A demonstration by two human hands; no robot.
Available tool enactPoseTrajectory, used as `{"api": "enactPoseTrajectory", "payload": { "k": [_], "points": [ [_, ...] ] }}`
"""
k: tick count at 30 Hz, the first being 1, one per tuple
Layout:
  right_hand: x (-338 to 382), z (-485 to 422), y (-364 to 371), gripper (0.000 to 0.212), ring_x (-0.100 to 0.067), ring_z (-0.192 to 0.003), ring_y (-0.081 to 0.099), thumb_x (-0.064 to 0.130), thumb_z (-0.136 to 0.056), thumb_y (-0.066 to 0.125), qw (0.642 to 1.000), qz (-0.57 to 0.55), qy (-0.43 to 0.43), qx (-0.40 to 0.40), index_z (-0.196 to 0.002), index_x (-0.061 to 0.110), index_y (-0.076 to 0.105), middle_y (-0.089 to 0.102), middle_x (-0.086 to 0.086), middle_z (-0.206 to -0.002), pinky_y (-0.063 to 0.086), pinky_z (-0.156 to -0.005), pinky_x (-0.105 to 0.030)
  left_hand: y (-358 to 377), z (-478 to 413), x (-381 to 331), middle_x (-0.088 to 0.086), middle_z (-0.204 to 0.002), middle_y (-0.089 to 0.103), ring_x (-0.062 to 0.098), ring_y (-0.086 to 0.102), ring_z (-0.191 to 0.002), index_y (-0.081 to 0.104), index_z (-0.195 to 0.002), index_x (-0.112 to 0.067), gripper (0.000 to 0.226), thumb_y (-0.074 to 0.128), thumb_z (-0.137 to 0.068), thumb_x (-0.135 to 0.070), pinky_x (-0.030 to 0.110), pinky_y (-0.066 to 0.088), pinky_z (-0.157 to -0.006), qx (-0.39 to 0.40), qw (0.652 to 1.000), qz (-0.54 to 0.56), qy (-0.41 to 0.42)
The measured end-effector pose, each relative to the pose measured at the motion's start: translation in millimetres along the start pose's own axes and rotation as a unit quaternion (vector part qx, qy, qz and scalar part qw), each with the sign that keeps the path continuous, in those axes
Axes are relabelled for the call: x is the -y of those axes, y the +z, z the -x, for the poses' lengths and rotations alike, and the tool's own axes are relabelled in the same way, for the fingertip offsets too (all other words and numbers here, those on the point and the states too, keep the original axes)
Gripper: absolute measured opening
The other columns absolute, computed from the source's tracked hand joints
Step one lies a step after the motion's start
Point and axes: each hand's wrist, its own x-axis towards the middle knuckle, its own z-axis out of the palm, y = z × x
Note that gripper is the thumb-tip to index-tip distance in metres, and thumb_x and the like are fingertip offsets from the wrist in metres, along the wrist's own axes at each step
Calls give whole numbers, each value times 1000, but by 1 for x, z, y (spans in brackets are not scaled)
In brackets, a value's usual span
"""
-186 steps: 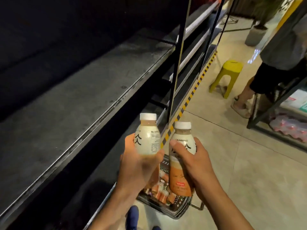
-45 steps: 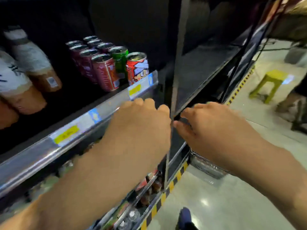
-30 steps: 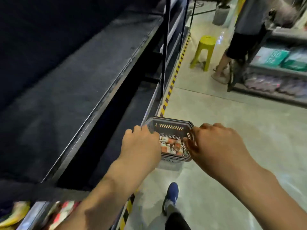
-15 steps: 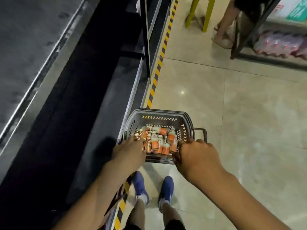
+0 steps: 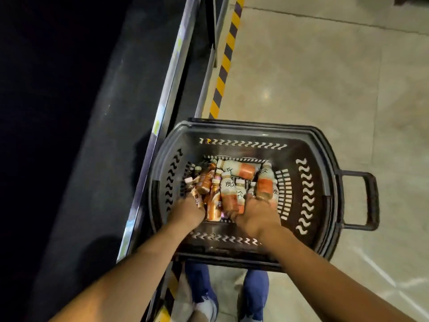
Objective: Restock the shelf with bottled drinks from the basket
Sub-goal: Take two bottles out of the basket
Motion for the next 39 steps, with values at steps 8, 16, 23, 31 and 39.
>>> {"api": "enactPoseTrajectory", "payload": {
  "k": [8, 16, 23, 31, 39],
  "points": [
    [-8, -192, 116, 81, -35, -125, 50, 62, -73, 57, 957, -264, 118, -5, -139, 21, 37, 49, -12, -140, 45, -106, -50, 94, -152, 23, 17, -137, 54, 35, 55, -122, 40, -144, -9, 78, 76, -79, -34, 46, 45, -104, -10, 899, 370, -234],
    [7, -259, 141, 126, -40, -147, 22, 90, -59, 60, 946, -270, 167, -71, -156, 22, 15, 18, -15, -162, 38, -109, -60, 138, -196, 31, 18, -133, 57, 37, 58, -119, 42, -137, -5, 73, 79, -81, -33, 45, 47, -93, -83, 889, 388, -228],
    [-4, -264, 141, 119, -39, -136, 41, 87, -58, 65, 939, -282, 182, -76, -151, 22, 28, 32, -14, -156, 50, -95, -56, 140, -195, 38, 21, -136, 53, 42, 55, -121, 32, -140, -7, 88, 85, -73, -28, 50, 48, -93, -51, 928, 310, -200],
    [-22, -172, 114, 74, -22, -83, 70, 53, -72, 78, 845, -518, 116, 69, -127, 12, 52, 71, -10, -103, 59, -62, -28, 100, -107, 10, 15, -139, 46, 33, 52, -120, 33, -147, -15, 75, 72, -85, -34, 42, 46, -95, 41, 929, 340, -142],
    [-21, 30, -24, 60, -24, -94, 74, 63, -59, 80, 837, -544, 28, -53, -108, 33, 64, 77, -1, -100, 57, -90, -49, -32, 97, -61, 8, -116, 64, 25, 65, -97, 49, -132, -21, 64, 78, -76, -29, 36, 55, -79, 54, 897, 436, -39]
  ]
}}
